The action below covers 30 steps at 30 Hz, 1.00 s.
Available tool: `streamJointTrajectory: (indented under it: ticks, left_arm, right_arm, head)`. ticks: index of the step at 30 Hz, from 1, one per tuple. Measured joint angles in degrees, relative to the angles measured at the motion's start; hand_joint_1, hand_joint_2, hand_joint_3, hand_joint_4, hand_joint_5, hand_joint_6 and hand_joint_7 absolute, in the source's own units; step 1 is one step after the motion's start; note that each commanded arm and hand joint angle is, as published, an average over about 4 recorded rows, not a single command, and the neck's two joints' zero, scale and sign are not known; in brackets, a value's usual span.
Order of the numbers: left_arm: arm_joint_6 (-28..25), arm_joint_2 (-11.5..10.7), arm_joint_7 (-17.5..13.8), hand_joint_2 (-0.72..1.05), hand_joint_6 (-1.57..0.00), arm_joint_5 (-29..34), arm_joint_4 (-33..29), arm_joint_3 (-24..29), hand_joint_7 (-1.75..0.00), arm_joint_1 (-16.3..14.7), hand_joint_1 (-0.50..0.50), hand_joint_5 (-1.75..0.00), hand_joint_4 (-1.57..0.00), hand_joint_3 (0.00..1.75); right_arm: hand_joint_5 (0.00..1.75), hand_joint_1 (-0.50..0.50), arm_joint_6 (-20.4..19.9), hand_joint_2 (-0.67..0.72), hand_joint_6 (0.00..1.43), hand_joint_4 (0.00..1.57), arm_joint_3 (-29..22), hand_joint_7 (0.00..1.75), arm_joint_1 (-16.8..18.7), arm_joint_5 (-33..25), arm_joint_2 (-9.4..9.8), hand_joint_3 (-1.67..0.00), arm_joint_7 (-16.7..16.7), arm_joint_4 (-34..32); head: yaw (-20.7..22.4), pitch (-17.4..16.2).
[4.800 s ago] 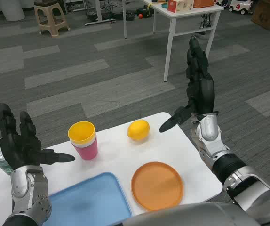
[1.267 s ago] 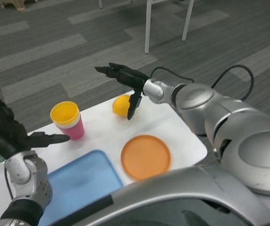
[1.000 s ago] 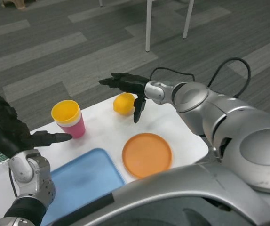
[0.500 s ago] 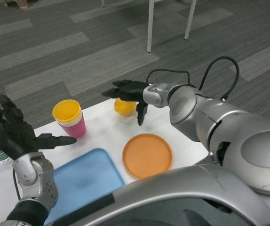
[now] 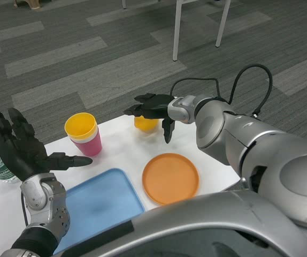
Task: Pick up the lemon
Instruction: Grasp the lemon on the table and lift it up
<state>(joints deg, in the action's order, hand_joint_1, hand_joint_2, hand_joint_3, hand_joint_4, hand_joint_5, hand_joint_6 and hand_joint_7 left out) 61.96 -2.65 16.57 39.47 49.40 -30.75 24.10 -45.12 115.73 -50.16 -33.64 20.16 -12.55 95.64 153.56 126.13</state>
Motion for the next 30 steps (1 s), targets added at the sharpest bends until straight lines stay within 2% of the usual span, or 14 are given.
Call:
streamJointTrajectory:
  ticks: [9,12,16,19,22,23,26,30]
  left_arm:
    - [0.4,0.1,-0.1,-0.72,0.0,0.3,0.0,-0.1,-0.07,-0.3,-0.5,0.0,0.0,0.09]
    - [0.4,0.1,-0.2,-0.72,0.0,0.4,0.0,-0.1,-0.07,-0.5,-0.5,0.0,0.0,0.09]
    - [0.5,0.1,-0.4,-0.72,0.0,0.4,0.0,0.0,-0.07,-0.9,-0.5,0.0,0.0,0.09]
    - [0.6,0.1,-0.5,-0.72,0.0,0.4,0.0,0.3,-0.07,-1.2,-0.5,0.0,0.0,0.09]
    - [0.8,0.1,-0.5,-0.72,0.0,0.4,0.0,0.6,-0.07,-1.4,-0.5,0.0,0.0,0.09]
    - [0.9,0.1,-0.5,-0.72,0.0,0.4,0.0,0.7,-0.07,-1.4,-0.5,0.0,0.0,0.09]
    - [1.0,0.1,-0.5,-0.72,0.0,0.4,0.0,0.8,-0.07,-1.5,-0.5,0.0,0.0,0.09]
    - [1.1,0.1,-0.5,-0.72,0.0,0.4,0.0,0.8,-0.07,-1.7,-0.5,0.0,0.0,0.09]
  right_arm:
    - [0.0,-0.17,0.1,-0.41,0.0,0.0,3.2,0.0,0.3,0.1,0.05,-0.1,1.0,1.4]
    - [0.0,-0.17,0.1,-0.41,0.0,0.0,3.3,0.0,0.4,0.1,0.05,-0.16,1.4,1.5]
    - [0.0,-0.17,0.1,-0.48,0.0,0.0,3.3,0.0,0.8,0.1,0.05,-0.16,2.1,1.7]
    - [0.02,-0.17,0.3,-0.49,0.0,0.0,3.3,0.0,1.1,0.1,0.05,-0.22,2.2,1.7]
    - [0.27,-0.17,0.5,-0.54,0.0,0.0,3.3,0.02,1.1,0.1,0.05,-0.38,2.3,1.7]
    - [0.41,-0.17,0.5,-0.54,0.0,0.0,3.3,0.05,1.1,0.1,0.05,-0.46,2.3,1.7]
    - [0.7,-0.17,0.5,-0.54,0.0,0.0,3.3,0.16,1.2,0.1,0.05,-0.59,2.4,1.7]
    - [0.82,-0.17,0.6,-0.54,0.0,0.0,3.3,0.28,1.2,0.1,0.05,-0.63,2.7,1.7]
  head:
    - [0.1,0.4]
    - [0.3,0.8]
    - [0.3,0.6]
    - [0.2,0.7]
    - [0.4,0.7]
    - [0.4,0.7]
    - [0.4,0.7]
    - [0.4,0.7]
